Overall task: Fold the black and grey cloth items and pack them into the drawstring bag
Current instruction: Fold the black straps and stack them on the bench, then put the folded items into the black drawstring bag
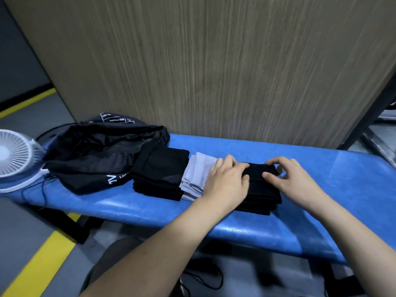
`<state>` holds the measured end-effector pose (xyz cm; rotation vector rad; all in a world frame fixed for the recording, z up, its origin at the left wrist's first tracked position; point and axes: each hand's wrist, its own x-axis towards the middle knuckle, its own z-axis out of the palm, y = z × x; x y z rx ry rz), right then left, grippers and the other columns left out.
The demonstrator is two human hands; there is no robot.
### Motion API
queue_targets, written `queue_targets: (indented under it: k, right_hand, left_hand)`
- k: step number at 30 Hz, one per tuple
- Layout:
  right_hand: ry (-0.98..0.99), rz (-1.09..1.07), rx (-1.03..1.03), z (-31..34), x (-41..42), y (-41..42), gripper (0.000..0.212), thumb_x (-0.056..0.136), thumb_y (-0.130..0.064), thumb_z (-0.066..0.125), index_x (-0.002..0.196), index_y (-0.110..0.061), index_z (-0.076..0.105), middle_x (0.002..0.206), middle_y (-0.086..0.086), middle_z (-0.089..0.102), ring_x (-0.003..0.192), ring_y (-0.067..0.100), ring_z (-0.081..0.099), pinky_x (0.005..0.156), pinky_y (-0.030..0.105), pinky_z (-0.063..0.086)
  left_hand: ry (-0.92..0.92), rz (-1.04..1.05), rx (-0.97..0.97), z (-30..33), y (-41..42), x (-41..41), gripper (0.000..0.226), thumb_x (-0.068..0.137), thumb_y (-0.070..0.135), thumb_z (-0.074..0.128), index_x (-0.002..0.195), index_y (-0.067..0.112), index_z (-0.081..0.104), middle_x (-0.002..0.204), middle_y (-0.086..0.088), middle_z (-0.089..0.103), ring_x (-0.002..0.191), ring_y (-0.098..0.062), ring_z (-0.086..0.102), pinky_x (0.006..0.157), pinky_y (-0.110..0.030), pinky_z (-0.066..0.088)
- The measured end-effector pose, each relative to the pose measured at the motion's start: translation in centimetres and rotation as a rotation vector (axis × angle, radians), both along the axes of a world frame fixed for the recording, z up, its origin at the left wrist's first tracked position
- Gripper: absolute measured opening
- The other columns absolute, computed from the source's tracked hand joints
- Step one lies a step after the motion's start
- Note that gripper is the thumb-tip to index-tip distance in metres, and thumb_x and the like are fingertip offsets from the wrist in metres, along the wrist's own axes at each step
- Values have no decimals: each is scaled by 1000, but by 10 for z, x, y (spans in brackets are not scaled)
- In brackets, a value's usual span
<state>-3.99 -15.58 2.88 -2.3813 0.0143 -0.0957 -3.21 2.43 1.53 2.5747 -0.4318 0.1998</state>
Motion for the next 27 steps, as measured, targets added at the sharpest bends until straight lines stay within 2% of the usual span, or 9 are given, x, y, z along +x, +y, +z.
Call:
queue_targets:
  k: [4,7,9,11,13,16,21,24,27]
  right_hand:
    - [-13,-3,-29,4,-1,2,24,88,-27,72,109,-23,64,99,5,49,80,5,51,81,29,38]
    - [-18,-47,-77,10,-2,5,25,88,-35,69,111,-28,62,103,1,47,87,13,53,81,31,38]
    - [-44,-72,-148,15,-3,8,30,87,-44,64,113,-30,61,106,0,47,100,21,55,89,40,44]
    - [-104,-83,-239,20,-4,12,36,85,-49,60,115,-29,61,107,2,49,108,29,54,96,48,45]
    - [-176,-83,-305,27,-4,18,36,86,-46,61,116,-26,63,109,4,52,109,33,52,97,48,42]
    - [-278,-47,-336,40,-2,34,33,86,-42,63,115,-24,64,112,4,54,108,33,52,98,49,41]
    - [-270,248,-322,54,8,89,39,84,-55,55,116,-32,60,117,-5,55,114,22,55,100,46,42]
    - [-127,482,-414,64,28,138,40,87,-58,53,121,-37,55,124,-6,54,118,17,54,105,43,39]
    - [5,614,-515,68,57,187,35,87,-52,63,116,-34,54,123,-1,54,115,21,55,104,42,39]
  left_hand:
    - [-45,-29,-32,-1,5,-4,39,97,32,51,135,25,56,119,-1,50,115,-23,42,106,-37,33]
    - [-94,-25,-70,1,11,-6,34,97,32,52,129,25,60,116,2,51,113,-21,44,102,-35,34]
    - [-133,-10,-86,5,18,-8,29,97,32,52,123,26,63,113,4,53,109,-19,45,99,-34,34]
    - [-175,14,-98,10,30,-10,25,97,31,51,119,27,64,110,7,54,104,-16,45,97,-31,32]
    - [-218,52,-100,16,45,-12,23,98,31,50,115,27,64,108,9,55,102,-15,46,94,-27,30]
    - [-252,123,-102,23,77,-14,20,96,32,49,111,29,63,107,11,56,101,-14,50,93,-30,36]
    - [-276,274,-87,19,142,-25,17,92,29,51,104,29,64,103,13,58,97,-15,51,90,-34,43]
    - [-296,347,-106,3,180,-40,15,91,28,55,102,29,64,105,16,56,100,-13,51,91,-33,45]
    - [-288,362,-101,-11,204,-48,19,89,32,55,104,30,66,108,18,55,103,-12,51,91,-35,46]
